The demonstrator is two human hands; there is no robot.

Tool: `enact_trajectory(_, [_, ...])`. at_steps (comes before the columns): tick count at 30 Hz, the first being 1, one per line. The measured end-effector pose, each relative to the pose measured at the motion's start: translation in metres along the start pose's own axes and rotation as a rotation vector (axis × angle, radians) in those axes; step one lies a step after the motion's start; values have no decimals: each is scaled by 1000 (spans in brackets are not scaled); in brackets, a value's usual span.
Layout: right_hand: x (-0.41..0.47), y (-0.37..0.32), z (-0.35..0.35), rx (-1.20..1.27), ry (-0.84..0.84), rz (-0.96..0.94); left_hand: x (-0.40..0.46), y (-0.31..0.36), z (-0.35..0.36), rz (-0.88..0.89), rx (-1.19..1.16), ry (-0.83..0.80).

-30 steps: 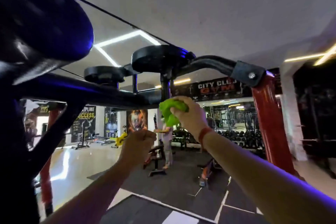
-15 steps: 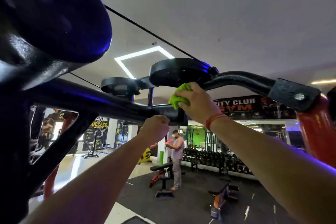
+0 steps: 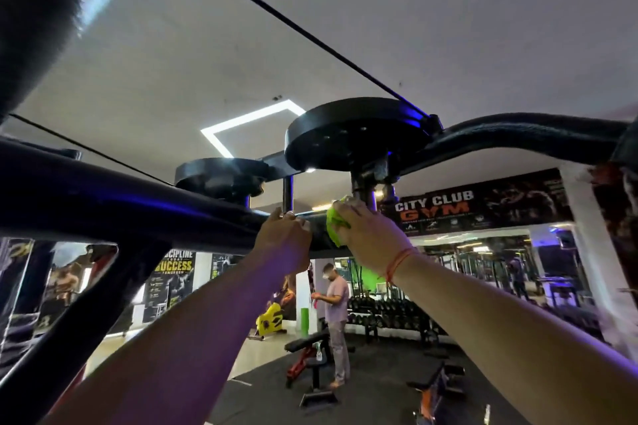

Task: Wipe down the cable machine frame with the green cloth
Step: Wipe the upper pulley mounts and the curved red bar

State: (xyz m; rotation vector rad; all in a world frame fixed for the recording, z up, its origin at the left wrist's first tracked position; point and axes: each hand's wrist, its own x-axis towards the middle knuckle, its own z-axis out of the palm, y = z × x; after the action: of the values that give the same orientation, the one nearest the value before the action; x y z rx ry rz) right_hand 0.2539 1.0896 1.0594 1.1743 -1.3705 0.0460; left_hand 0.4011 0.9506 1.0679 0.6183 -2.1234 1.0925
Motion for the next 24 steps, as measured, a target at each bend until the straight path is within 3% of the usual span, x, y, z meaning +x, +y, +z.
enact_trajectory(5, [4,-1,10,-58,70,50,10,1,22,16,19,-65])
enact_trajectory(11, [35,-15,29,107,-40,-55,3,13,26,-91,64,-96])
enact_trajectory(14, [16,7,18,-11,-59,-104,1,10,31,-63,81,-54])
enact_trajectory(17, [-10,21,19,-107,62,-140,7,10,30,-34,36,-85])
enact_trajectory(24, [34,-5,33,-99,-106,-198,15,11,23,-27,-105,-146])
